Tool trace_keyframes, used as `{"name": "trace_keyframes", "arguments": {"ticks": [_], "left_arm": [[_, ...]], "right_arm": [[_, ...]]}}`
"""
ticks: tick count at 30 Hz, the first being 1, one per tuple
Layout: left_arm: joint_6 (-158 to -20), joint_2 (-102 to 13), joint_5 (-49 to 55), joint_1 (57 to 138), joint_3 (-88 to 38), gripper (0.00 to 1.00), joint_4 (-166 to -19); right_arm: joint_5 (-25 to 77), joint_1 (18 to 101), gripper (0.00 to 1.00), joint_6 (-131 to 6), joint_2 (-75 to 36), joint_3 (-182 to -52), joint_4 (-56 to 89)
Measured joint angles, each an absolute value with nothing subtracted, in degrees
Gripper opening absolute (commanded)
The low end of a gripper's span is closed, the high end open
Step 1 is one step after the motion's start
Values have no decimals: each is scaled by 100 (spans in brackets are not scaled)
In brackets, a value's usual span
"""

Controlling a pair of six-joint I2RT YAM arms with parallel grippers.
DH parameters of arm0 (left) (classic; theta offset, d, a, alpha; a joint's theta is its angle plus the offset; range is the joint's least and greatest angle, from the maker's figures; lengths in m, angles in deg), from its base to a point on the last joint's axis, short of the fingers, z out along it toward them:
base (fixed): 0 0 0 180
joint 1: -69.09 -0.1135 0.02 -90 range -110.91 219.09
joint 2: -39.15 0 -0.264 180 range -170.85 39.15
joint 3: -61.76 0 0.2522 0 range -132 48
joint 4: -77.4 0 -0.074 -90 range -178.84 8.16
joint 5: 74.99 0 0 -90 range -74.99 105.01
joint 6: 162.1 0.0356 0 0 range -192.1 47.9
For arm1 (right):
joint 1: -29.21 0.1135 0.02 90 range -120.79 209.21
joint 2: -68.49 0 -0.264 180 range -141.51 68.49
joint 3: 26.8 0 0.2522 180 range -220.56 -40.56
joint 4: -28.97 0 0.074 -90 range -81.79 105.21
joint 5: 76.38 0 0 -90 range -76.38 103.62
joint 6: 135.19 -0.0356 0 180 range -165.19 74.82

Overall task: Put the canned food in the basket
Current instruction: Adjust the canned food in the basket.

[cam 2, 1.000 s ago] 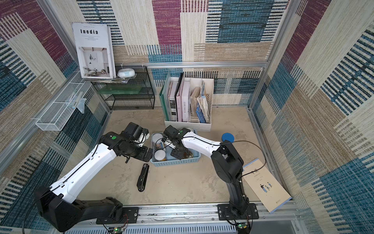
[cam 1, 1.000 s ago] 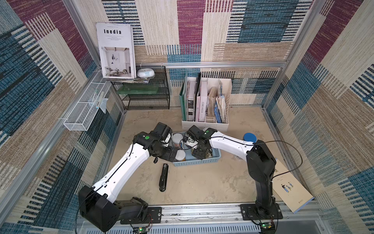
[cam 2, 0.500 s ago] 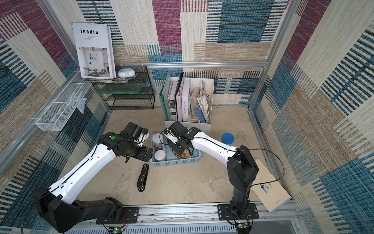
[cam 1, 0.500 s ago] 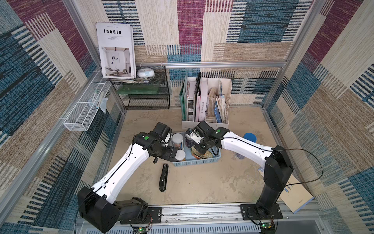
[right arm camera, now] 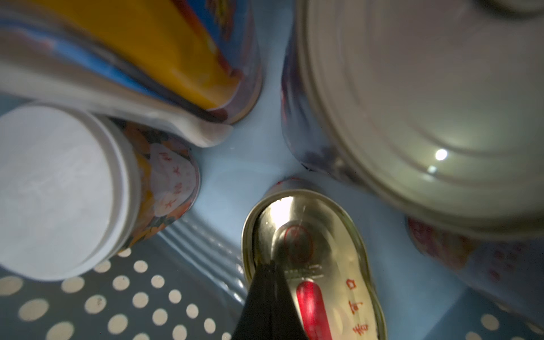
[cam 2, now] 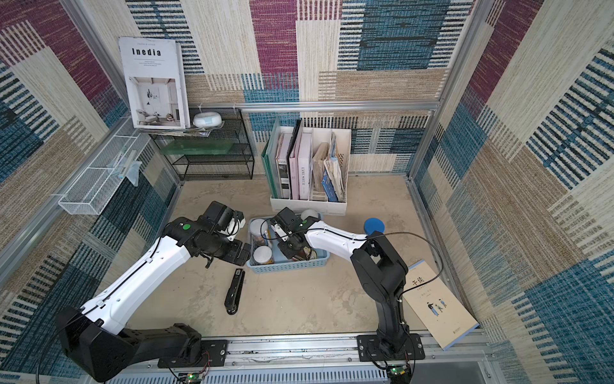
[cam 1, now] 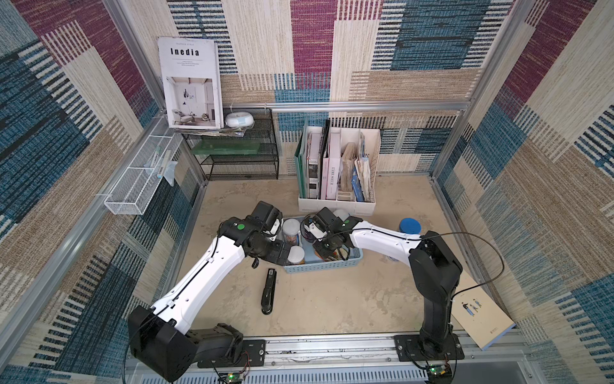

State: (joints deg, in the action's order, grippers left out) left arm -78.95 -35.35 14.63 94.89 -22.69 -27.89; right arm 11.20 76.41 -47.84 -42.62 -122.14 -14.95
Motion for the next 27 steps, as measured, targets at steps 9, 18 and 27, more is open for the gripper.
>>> {"name": "trace_keyframes", "arguments": {"ticks": [9, 18, 27], "left_arm": [[-7808, -3507, 1465, 9485, -2236, 99, -2844], [-7790, -3507, 1465, 9482, -2223, 99, -2874], [-7786, -3507, 1465, 9474, -2221, 99, -2876]], "right_arm": [[1114, 7656, 0, -4771, -4506, -12293, -1278], [1369, 7722, 0, -4686, -4366, -12077, -1114], [1959, 7776, 0, -4583, -4021, -11727, -1274]]}}
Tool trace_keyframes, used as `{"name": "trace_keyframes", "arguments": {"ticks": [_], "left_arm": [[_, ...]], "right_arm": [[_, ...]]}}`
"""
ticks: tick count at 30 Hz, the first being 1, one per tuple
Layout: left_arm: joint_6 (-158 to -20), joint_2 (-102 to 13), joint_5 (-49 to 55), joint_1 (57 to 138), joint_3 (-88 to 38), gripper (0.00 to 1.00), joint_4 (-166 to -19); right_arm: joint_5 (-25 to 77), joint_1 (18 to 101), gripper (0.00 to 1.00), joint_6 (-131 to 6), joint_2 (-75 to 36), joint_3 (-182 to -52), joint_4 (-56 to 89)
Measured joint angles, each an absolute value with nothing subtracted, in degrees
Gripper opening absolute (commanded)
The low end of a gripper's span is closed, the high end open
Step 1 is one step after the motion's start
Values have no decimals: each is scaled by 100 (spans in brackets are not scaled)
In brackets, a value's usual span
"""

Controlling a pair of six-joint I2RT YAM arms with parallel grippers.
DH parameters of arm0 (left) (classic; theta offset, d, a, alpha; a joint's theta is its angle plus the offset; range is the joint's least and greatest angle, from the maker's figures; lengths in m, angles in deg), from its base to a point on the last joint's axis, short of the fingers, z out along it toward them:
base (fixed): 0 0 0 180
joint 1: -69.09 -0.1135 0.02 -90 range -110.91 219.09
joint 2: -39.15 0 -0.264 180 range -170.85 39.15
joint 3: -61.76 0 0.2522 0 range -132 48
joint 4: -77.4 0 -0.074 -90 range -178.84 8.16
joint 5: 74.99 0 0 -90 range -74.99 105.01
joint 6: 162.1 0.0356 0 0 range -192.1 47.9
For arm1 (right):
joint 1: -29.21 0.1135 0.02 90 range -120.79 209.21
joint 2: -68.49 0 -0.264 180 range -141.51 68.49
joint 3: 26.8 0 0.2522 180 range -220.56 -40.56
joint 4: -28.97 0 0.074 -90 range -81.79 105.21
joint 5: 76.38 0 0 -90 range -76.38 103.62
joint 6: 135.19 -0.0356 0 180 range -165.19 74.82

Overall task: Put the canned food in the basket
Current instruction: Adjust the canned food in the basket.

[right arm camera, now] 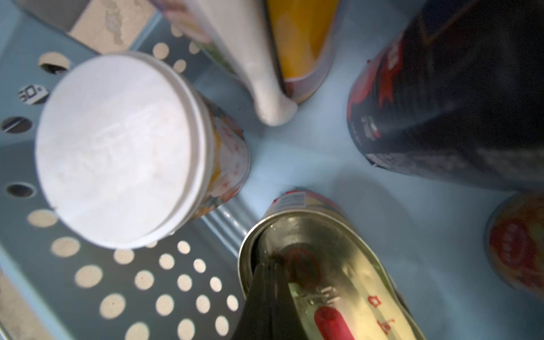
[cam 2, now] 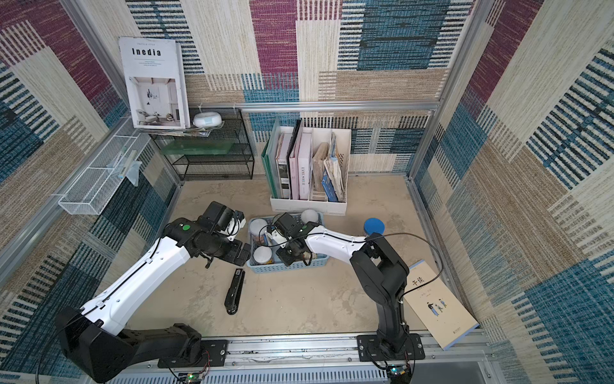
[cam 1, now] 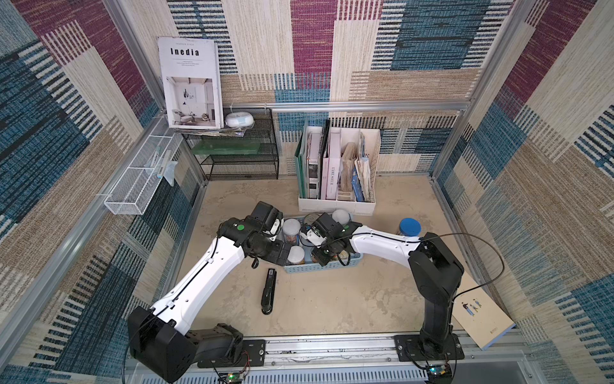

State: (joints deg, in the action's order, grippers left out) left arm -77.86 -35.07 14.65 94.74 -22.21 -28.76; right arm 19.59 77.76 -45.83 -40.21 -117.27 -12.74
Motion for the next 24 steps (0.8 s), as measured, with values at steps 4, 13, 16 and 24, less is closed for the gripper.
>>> {"name": "trace_keyframes", "arguments": {"ticks": [4, 13, 16, 24], "left_arm": [[-7786, -3507, 1465, 9474, -2219, 99, -2879], [-7786, -3481, 1468, 9463, -2180, 99, -2881], [-7786, -3415, 1468, 9458, -2171, 99, -2887], [-7817, -2985, 1592, 9397, -2042, 100, -3165]], "right_arm": [[2195, 7776, 0, -4526, -3796, -11639, -1412], [2390, 7772, 0, -4447, -3580, -11631, -1556], [2289, 7779, 3, -4489, -3304, -11644, -1606], [1500, 7746, 30, -4718, -2294, -11766, -1523]]}}
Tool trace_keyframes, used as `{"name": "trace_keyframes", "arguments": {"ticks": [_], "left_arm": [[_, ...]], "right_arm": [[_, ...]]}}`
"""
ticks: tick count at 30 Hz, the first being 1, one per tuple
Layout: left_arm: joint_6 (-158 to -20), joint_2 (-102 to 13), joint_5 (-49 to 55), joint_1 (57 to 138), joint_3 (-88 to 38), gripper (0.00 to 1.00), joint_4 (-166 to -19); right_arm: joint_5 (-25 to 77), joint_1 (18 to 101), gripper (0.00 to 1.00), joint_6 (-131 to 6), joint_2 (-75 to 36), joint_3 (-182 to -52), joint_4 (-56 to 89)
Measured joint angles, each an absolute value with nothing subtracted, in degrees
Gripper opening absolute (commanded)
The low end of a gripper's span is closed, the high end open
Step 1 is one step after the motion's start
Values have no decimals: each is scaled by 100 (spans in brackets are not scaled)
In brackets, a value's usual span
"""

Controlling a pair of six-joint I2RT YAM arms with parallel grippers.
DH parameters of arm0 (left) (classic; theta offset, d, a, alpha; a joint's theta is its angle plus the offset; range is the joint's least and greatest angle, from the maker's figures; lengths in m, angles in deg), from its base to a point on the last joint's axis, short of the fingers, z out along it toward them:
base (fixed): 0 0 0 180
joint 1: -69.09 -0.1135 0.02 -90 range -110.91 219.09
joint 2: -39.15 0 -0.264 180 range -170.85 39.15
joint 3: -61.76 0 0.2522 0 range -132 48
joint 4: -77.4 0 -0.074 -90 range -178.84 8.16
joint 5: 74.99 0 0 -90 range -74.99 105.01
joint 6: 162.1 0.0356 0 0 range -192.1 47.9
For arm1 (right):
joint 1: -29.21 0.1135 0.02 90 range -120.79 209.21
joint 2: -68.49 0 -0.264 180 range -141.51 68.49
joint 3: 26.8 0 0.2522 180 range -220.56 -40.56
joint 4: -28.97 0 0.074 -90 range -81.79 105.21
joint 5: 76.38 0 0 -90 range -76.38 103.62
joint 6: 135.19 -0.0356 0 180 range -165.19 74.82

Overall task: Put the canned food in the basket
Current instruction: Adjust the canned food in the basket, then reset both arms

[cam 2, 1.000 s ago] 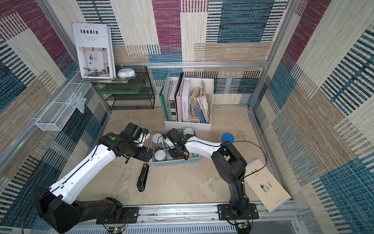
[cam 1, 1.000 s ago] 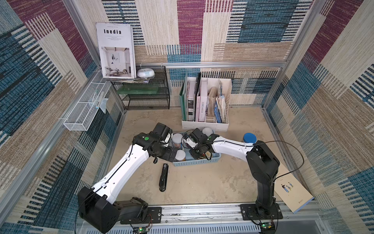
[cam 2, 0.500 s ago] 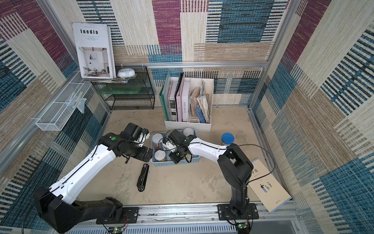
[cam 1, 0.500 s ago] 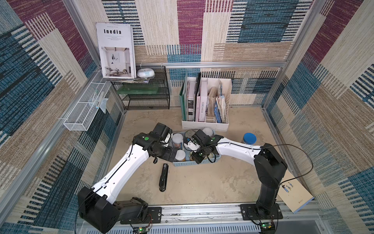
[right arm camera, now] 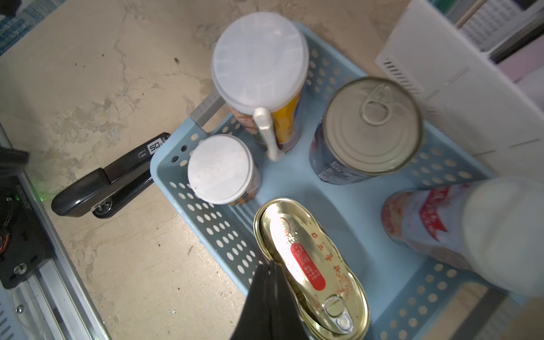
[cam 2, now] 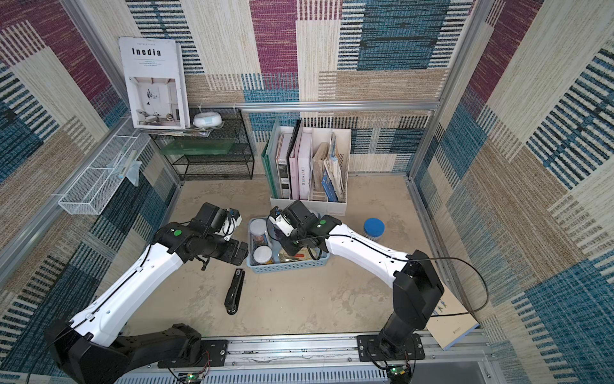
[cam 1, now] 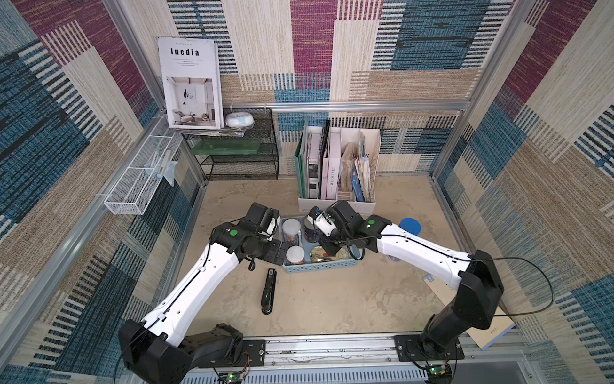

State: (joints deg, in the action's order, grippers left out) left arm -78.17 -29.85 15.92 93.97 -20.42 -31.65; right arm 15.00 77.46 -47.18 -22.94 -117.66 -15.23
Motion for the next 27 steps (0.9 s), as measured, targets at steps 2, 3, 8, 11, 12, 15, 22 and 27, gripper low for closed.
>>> {"name": "trace_keyframes", "arguments": {"ticks": [2, 3, 8, 11, 12, 15, 22, 27], "left_arm": [[-7915, -2720, 1686, 9351, -1906, 100, -3364], [-7956, -2589, 1741, 9321, -1828, 100, -3475], [-8269, -1946, 2031, 9015, -1393, 100, -4142], [-8520, -1686, 2178, 8643, -1133, 100, -4586], [-8592, -1640, 2239, 8486, -1071, 100, -4736], [-8774, -1610, 2416, 8112, -916, 100, -5167], [-9108, -1763, 2737, 7552, -422, 100, -6083], [-9159, -1776, 2825, 7310, 330, 100, -6852]], "right_arm": [[1144, 7741, 52, -4795, -1927, -11607, -1405], [888, 7741, 62, -4854, -1687, -11480, -1344], [-322, 7730, 100, -5066, -533, -10682, -832], [-1011, 7715, 100, -5059, 167, -10168, -441], [-1295, 7709, 100, -5035, 418, -10020, -312], [-2008, 7632, 100, -4920, 1037, -9747, 20], [-2969, 6913, 100, -4587, 2298, -9259, 1006], [-2952, 5575, 100, -4780, 2186, -9019, 986]]}}
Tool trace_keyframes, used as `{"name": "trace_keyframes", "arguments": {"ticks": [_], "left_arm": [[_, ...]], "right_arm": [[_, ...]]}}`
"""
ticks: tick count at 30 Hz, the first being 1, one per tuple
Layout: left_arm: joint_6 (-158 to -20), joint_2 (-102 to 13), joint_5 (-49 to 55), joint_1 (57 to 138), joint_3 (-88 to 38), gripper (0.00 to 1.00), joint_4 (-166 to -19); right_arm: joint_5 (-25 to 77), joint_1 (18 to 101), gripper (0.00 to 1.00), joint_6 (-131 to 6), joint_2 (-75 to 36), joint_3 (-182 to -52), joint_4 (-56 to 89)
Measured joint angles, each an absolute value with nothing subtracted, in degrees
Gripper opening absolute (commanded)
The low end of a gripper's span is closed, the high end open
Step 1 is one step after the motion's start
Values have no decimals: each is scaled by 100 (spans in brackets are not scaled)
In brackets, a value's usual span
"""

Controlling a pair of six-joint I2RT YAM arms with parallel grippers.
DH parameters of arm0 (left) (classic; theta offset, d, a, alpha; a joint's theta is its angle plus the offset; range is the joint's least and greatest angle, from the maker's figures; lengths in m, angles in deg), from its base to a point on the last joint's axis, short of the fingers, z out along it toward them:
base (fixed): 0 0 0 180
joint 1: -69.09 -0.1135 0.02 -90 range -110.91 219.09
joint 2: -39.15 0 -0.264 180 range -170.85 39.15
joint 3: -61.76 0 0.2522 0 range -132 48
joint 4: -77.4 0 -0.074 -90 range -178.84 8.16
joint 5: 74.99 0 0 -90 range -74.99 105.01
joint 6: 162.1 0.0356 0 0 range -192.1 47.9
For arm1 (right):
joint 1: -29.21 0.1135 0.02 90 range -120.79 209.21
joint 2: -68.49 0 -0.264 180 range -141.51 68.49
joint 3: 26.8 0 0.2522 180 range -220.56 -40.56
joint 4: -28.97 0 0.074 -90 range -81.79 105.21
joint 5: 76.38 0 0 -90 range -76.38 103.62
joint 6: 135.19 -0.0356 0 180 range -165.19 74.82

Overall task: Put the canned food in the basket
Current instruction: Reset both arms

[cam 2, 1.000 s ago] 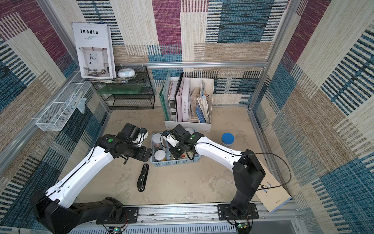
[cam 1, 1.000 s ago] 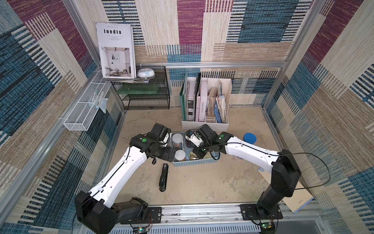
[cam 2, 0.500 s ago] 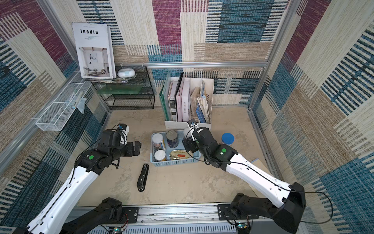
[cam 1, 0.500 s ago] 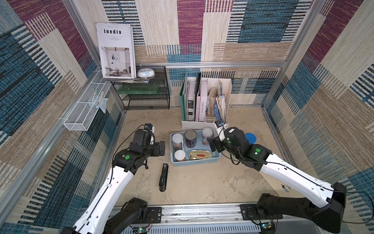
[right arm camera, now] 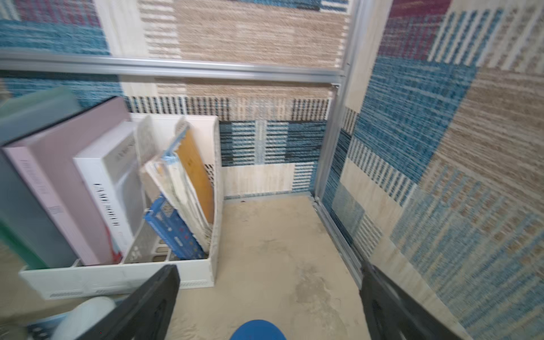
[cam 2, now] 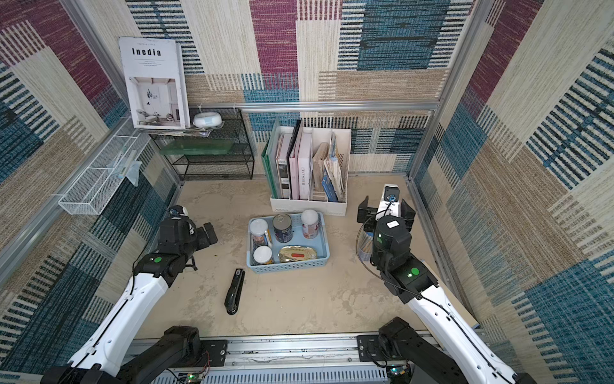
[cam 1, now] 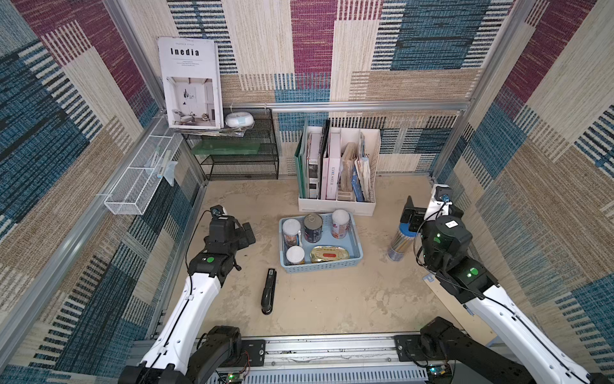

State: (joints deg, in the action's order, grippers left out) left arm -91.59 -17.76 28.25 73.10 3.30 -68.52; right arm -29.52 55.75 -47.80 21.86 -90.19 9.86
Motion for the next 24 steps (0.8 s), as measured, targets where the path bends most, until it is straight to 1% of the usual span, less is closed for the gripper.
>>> {"name": "trace_keyframes", "arguments": {"ticks": [6, 9, 13, 16, 19, 24], "left_arm": [[-8977, -1999, 2851, 7133, 424, 100, -7396], [-8874, -1975, 2801, 7098, 426, 100, -7538], [-8811, -1994, 2692, 7063, 410, 100, -7615], [-8791, -2040, 2549, 7056, 360, 100, -7591], [-8767, -2091, 2431, 7056, 279, 100, -7547], [-8750, -2206, 2348, 7056, 170, 100, -7497]], "right_arm": [[-2148, 3495, 100, -5337, 2210, -8536, 960], [-1619, 2756, 100, -5505, 2033, -8457, 1019], [-672, 1814, 100, -5759, 1386, -8667, 897], [36, 1484, 100, -5938, 1146, -8864, 623], [788, 1455, 100, -6052, 1146, -9001, 319], [1109, 1291, 100, -6176, 715, -9113, -131]]}}
